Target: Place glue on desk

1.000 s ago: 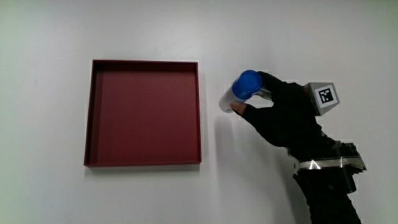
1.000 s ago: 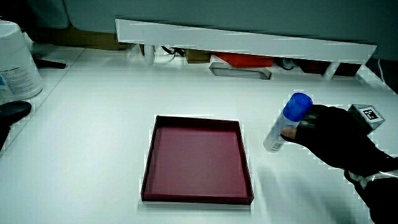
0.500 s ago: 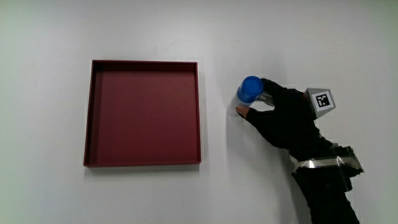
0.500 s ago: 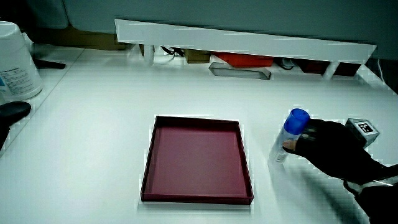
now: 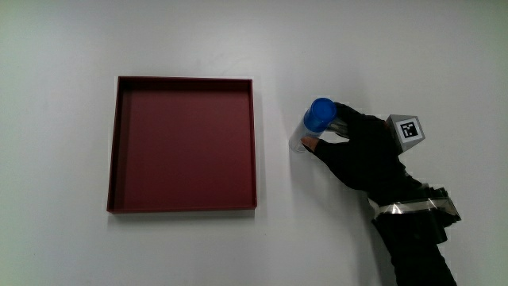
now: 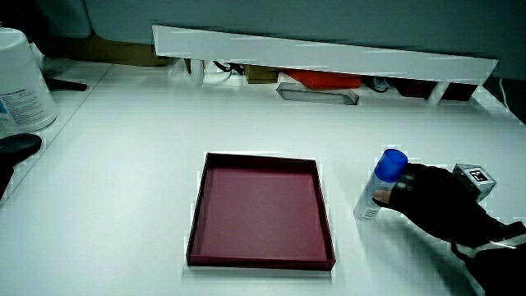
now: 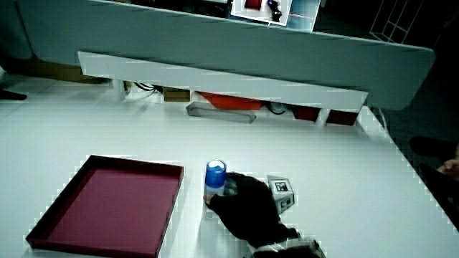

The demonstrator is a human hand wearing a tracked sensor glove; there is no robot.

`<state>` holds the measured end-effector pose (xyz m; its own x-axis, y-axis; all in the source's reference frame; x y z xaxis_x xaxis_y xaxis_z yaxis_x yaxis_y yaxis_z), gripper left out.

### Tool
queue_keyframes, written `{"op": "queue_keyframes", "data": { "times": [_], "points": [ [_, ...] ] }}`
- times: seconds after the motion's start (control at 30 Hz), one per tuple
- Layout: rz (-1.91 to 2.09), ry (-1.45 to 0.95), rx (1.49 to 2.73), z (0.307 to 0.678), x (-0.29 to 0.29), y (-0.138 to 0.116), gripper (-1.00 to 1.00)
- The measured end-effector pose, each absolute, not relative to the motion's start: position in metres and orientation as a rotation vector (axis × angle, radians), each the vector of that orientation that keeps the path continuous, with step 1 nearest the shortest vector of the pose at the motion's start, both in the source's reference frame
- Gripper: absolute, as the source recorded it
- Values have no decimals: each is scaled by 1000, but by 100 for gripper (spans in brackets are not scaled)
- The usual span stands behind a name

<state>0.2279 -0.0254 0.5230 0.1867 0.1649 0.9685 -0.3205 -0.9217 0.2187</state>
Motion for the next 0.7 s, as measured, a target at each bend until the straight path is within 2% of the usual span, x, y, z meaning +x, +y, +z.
{"op": "queue_keyframes", "data": {
  "times": [0.23,0.33,0.53,0.63,0.7],
  "points": [
    [1809,-113,2045,527,231,-20,-53],
    [1794,-119,2064,526,238,-14,-68],
    [1716,-137,2100,514,249,11,-100],
    [1680,-164,2141,496,251,23,-100],
    [1619,-219,2230,494,257,33,-100]
  ]
}}
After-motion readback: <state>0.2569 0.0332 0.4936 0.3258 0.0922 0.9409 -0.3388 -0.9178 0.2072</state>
